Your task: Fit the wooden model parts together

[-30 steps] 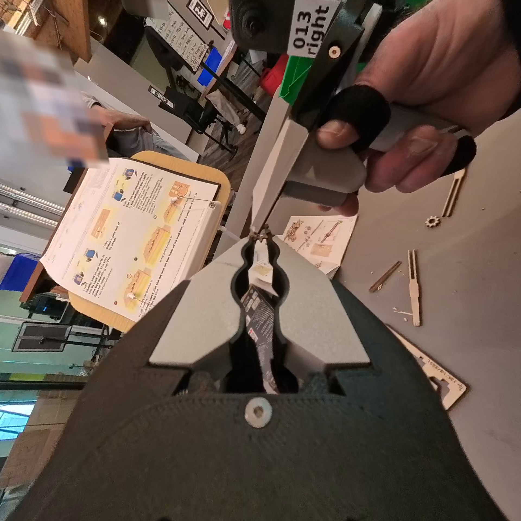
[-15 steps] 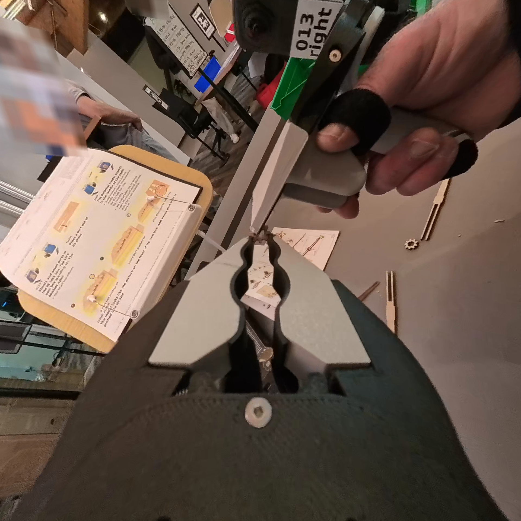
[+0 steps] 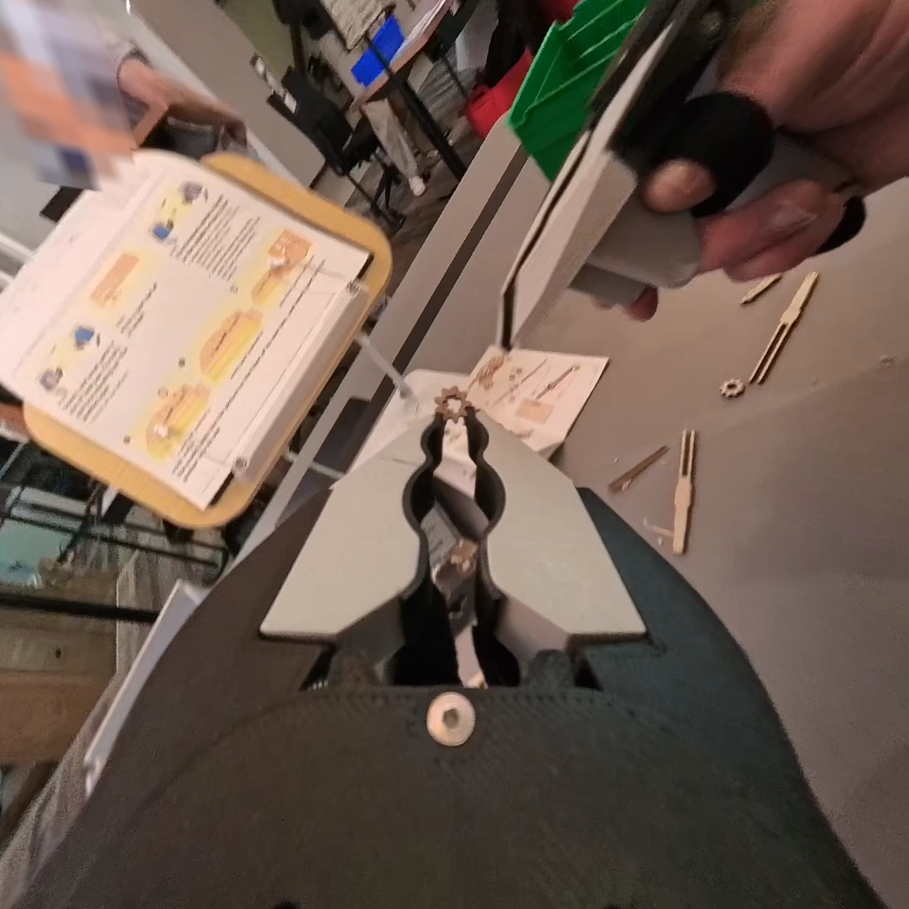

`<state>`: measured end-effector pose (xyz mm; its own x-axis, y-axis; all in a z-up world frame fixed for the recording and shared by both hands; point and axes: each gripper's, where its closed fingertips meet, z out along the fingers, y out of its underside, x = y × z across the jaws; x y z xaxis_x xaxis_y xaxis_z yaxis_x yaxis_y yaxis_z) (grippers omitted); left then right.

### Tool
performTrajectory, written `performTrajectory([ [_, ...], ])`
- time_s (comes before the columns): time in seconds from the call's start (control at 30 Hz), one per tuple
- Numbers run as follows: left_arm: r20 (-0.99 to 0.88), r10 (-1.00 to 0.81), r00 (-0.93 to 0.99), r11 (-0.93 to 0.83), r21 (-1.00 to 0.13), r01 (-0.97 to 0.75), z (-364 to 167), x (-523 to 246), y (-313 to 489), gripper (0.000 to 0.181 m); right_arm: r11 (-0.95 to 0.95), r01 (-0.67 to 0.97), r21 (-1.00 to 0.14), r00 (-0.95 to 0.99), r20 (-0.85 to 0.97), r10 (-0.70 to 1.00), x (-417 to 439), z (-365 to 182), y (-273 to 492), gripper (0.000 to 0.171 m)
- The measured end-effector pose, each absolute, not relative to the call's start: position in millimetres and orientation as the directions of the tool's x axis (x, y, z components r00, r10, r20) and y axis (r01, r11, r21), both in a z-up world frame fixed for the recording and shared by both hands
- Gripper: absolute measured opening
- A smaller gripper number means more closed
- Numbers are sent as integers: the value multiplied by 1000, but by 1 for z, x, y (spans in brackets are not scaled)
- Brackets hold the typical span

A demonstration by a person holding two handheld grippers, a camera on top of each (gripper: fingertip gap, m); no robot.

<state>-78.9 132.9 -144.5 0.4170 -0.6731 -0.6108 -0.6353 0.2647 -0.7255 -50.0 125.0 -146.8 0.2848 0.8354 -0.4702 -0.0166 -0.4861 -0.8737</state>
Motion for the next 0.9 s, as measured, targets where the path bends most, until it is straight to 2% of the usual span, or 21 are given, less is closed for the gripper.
performTrajectory([
  [0.13, -598, -613, 517, 103, -709, -698, -166, -162, 147, 7, -375, 123, -919, 316, -322, 893, -80, -161, 128, 14],
  [0.23, -594, -539, 597, -45, -687, -725, -189, -244, 154, 8, -244, 261, -934, 311, -158, 937, -120, -176, 136, 21],
  [0.37, -541, -440, 717, -232, -703, -672, -224, -346, 168, 8, -46, 383, -923, 221, 43, 974, -202, -193, 144, 22],
  [0.43, -509, -384, 770, -263, -739, -620, -234, -383, 179, 8, 43, 415, -909, 185, 131, 974, -247, -204, 150, 19],
  [0.53, -463, -359, 810, -300, -765, -570, -249, -416, 199, 8, 103, 461, -881, 134, 184, 974, -312, -228, 163, 18],
  [0.63, -442, -403, 801, -315, -755, -575, -270, -427, 218, 8, 100, 500, -860, 166, 209, 964, -358, -257, 191, 18],
  [0.77, -453, -441, 774, -314, -731, -606, -285, -437, 235, 8, 44, 524, -851, 200, 173, 965, -392, -284, 217, 18],
  [0.9, -387, -500, 775, -320, -749, -580, -296, -438, 243, 8, 7, 555, -832, 209, 148, 967, -407, -301, 232, 15],
])
